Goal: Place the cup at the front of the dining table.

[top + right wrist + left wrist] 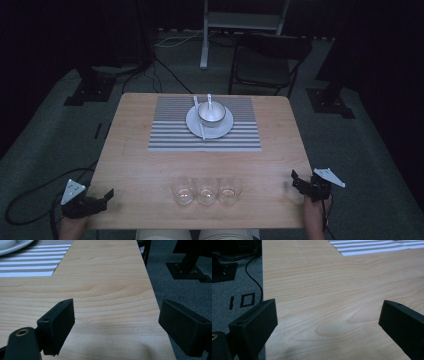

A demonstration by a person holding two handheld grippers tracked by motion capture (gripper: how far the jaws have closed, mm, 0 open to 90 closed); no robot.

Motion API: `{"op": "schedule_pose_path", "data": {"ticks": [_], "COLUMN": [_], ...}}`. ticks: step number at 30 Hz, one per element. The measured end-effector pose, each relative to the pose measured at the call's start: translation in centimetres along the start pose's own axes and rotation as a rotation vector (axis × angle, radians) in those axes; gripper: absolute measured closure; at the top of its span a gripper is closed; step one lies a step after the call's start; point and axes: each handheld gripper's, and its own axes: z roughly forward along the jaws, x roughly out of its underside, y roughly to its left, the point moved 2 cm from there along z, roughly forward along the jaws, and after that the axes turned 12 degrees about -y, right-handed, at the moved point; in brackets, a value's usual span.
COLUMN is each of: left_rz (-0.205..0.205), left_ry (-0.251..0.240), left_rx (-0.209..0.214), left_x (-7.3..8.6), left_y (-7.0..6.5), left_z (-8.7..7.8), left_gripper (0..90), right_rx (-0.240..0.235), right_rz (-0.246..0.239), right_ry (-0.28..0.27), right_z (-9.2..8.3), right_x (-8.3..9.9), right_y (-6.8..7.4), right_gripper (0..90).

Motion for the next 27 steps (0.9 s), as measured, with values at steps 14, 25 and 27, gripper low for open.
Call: {"op": "schedule_pose_path", "data": {"ticks": [14,25,27], "left_rz": [-0.005,0.016,0.014], "left_ry": [0.054,0.077,0.078], "left_rx": [0.086,0.125,0.126], "left_x": [0.14,0.0,-0.01], "left_y": [0.32,0.07,0.07], "left_z": [0.35,0.71,0.72], "left_gripper": [2.6,4.1,4.1], "right_rx": [0.006,0.011,0.01], "right_rz": [-0.005,-0.022,-0.021], "right_ry": [0.007,0.031,0.03], "right_z": [0.04,0.28,0.27], "right_x": [0.01,0.01,0.01], "right_y": [0.07,0.19,0.18], "right_gripper": [13.0,13.0,13.0]}}
